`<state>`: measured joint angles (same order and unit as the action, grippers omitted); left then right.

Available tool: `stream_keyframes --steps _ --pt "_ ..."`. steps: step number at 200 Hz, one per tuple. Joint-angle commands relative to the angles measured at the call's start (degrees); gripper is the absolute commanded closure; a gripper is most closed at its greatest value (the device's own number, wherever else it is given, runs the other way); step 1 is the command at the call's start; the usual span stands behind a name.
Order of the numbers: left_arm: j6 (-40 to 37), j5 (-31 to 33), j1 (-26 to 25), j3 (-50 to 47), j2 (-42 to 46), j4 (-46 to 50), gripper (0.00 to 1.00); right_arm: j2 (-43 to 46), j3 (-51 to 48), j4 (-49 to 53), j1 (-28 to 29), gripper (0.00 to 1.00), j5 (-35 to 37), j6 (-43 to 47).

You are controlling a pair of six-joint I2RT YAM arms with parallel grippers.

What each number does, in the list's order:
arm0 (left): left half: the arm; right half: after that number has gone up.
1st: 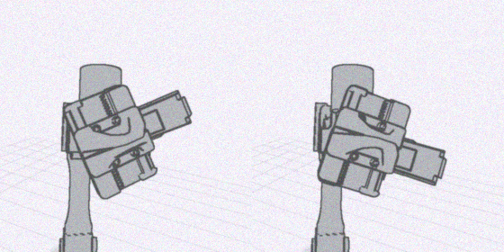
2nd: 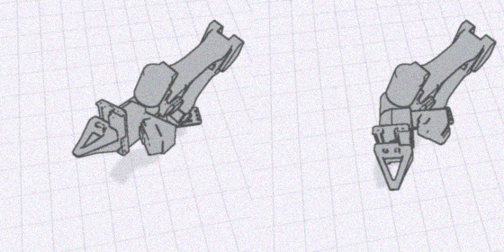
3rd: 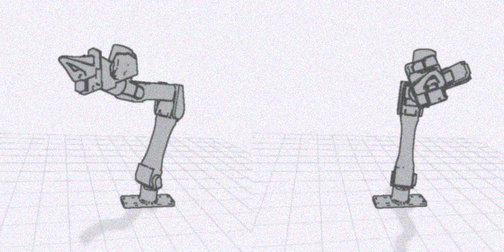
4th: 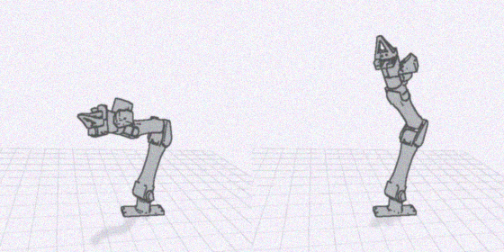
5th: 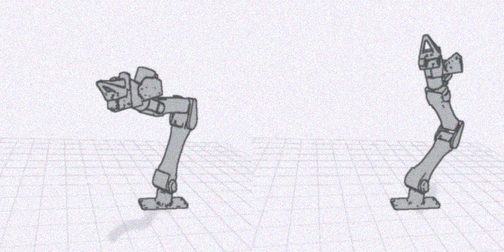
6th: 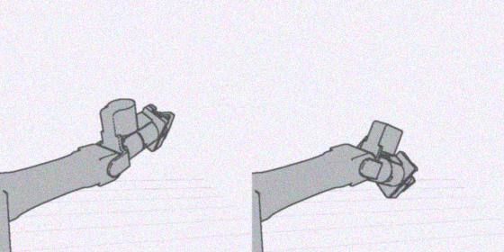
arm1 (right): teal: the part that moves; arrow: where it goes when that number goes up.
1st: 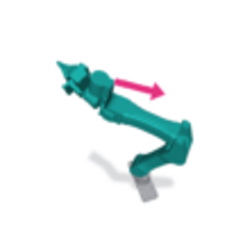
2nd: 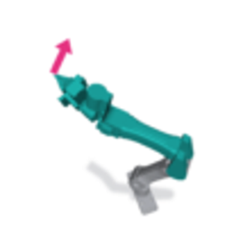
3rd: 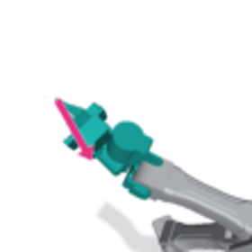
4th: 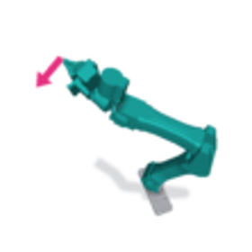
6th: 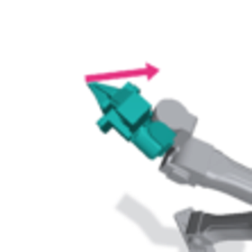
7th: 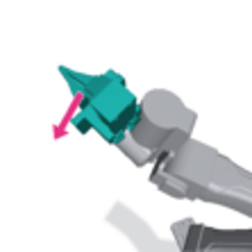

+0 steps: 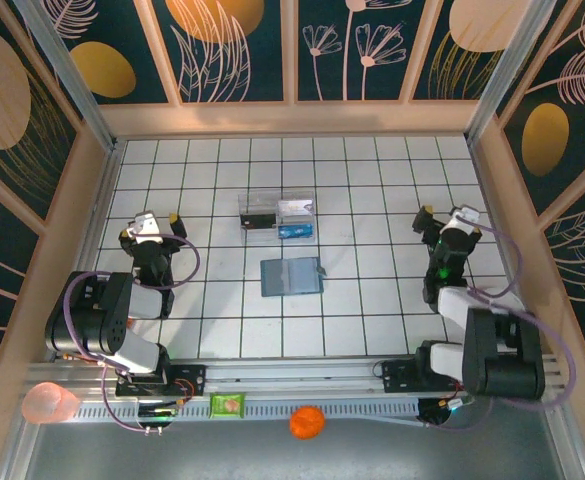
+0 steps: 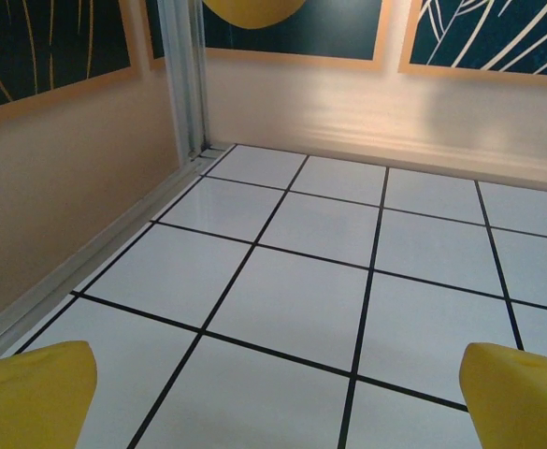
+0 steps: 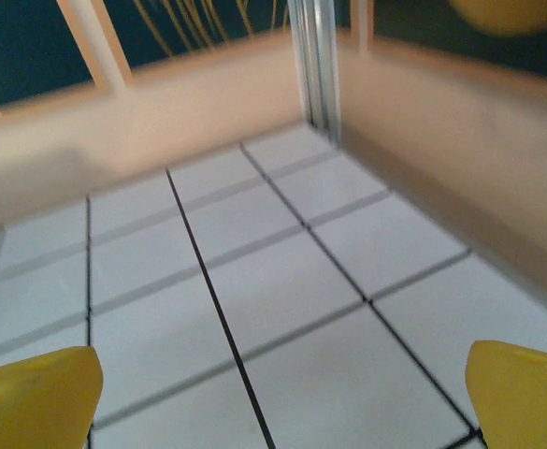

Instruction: Take the credit cards out of the card holder

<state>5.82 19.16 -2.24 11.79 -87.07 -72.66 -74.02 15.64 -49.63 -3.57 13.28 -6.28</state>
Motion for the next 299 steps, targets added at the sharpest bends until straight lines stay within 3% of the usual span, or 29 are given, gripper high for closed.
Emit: stream_keyframes --steps 1,14,41,58,68,299 --pt "1.1 0.5 0.3 0.4 0.2 -2.7 0.01 -6.8 -0.2 -11.9 -0.2 0.01 -6.3 1.1" --pt "1.0 0.5 0.4 0.4 0.2 -2.7 0.01 -10.8 -1.8 -19.9 0.2 0.01 -7.1 1.2" --pt "1.1 0.5 0.3 0.4 0.1 -2.7 0.01 -13.1 -0.9 -19.9 3.2 0.01 -8.1 5.0" --pt "1.1 0.5 0.3 0.5 0.1 -2.5 0.01 -16.6 -5.0 -32.3 3.3 0.01 -7.1 5.3" --pt "1.1 0.5 0.3 0.5 0.1 -2.6 0.01 -15.2 -3.6 -26.5 3.6 0.01 -6.4 4.9" --pt "1.0 0.4 0.3 0.7 0.0 -2.4 0.01 -15.8 -3.9 -28.4 3.0 0.01 -7.4 4.7"
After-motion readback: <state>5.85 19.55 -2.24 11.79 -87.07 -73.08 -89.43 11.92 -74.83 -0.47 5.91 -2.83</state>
